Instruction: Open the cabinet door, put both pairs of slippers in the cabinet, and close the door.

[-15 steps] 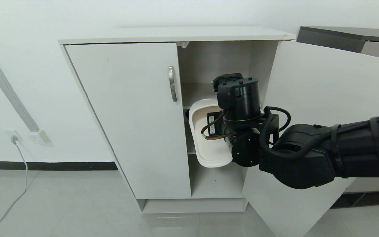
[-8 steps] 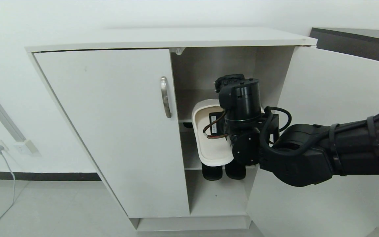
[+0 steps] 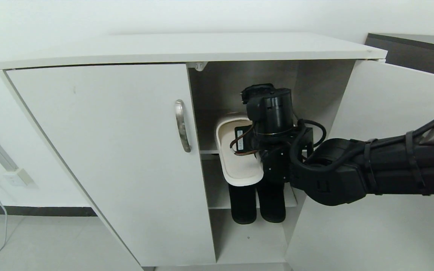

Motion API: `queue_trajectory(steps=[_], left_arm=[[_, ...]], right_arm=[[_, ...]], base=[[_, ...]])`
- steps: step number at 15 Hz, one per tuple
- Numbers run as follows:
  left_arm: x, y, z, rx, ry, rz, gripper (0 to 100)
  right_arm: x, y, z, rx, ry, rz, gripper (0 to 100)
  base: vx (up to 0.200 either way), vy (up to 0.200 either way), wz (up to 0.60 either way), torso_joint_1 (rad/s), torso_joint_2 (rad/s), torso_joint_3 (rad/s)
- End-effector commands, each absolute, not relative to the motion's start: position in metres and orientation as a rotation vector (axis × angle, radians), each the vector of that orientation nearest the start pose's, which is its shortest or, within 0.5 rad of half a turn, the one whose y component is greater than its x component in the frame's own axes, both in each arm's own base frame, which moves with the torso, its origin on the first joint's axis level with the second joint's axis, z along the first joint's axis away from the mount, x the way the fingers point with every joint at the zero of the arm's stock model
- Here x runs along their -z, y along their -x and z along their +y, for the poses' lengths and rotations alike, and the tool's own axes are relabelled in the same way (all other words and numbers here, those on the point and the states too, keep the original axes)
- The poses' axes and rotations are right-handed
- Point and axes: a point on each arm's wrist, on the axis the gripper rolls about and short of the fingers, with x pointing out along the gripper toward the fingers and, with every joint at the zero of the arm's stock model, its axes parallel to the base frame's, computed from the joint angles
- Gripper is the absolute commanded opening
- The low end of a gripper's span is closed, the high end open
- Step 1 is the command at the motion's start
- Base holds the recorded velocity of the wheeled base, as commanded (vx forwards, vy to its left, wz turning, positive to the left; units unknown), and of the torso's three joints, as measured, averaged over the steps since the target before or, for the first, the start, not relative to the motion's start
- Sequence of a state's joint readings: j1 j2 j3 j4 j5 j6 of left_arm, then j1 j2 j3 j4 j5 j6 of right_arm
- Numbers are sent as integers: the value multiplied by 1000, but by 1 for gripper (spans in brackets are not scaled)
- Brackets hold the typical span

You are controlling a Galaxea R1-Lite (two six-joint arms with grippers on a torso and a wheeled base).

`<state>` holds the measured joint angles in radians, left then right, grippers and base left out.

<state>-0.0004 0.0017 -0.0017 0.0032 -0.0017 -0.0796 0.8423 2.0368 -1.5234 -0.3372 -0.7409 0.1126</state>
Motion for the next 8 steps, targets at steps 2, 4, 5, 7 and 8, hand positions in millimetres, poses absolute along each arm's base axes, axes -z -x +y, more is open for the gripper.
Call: queue_trajectory(steps=[2,4,5,7,8], left_arm=[[-76,23,0,1,80,3,0],[-76,23,0,3,81,5,0],[-76,23,0,0,81,3,0],[-76,23,0,0,83,5,0],[-76,23,0,1,83,3,0]], right_arm=[[-235,-307,304,-66,21,145,0],[-238,-321,306,-49,0,126,0],[-238,-328,307,-40,-7,119,0],[-237,-337,308,-30,-8,118,0],[-237,-342,309,-23,-6,121,0]], base=[[0,0,0,0,0,0],[0,0,0,0,0,0],[0,0,0,0,0,0],[0,0,0,0,0,0],[0,0,0,0,0,0]])
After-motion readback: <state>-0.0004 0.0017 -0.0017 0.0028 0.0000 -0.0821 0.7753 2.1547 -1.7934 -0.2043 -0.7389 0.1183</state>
